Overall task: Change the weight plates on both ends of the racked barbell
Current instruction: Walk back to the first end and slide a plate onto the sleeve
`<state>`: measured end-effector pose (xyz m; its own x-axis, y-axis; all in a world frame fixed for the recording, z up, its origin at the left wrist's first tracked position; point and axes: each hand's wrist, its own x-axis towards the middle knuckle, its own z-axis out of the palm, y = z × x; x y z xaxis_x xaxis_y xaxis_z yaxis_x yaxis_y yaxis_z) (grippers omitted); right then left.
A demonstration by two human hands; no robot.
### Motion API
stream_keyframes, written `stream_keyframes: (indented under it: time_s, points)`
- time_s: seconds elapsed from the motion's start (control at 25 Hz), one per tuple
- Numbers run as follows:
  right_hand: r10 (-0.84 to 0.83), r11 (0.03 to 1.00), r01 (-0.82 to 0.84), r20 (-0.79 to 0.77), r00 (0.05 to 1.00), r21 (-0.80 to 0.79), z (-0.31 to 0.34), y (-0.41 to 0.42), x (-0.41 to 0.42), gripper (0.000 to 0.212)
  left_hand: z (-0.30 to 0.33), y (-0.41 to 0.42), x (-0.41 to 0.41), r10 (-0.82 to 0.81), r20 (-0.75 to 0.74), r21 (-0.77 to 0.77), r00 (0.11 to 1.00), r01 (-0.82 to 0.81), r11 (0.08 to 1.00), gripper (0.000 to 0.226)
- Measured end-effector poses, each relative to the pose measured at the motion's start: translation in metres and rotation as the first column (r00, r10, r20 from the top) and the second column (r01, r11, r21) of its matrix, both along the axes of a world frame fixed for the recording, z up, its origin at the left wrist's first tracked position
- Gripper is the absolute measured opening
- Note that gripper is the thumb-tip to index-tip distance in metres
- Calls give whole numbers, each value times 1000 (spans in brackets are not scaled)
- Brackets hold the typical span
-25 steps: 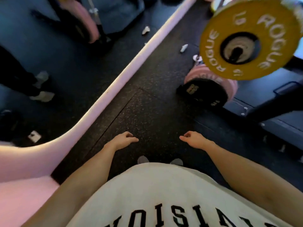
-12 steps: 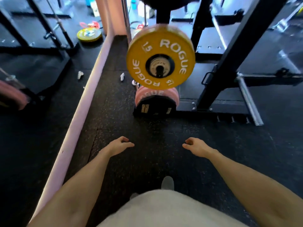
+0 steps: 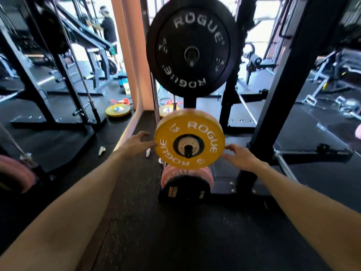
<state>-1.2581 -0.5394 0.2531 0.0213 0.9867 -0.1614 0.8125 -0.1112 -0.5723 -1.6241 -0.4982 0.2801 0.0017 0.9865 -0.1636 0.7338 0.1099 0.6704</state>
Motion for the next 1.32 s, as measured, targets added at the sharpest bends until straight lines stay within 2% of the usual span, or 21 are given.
stream_keyframes:
  time_s: [0.12,0.28,0.52,0.6,0.92,1.16,1.32]
  points:
    - [4,989,-7,20,1000,148,64,35,6,56,63,32,3,-4,1,164,1000,3,987,73]
    - [5,939,-21,48,999,344,147,64,12,58,142,55,4,-10,-14,308,1000,14,951,72]
    - [27,846,-51,52,998,531,260,90,24,52,255,72,21,-42,35,475,998,20,880,85]
    - [19,815,-48,56,998,578,284,96,29,53,276,79,29,-54,16,526,998,37,850,78]
    - [-18,807,-46,102,995,588,317,131,56,65,291,115,48,-48,18,562,999,30,827,72]
    - [-46,826,-7,79,996,564,325,204,57,76,288,185,40,-9,-18,570,1000,18,821,89]
    - [-88,834,42,57,994,550,320,266,54,89,279,254,35,-28,-48,550,998,50,834,111]
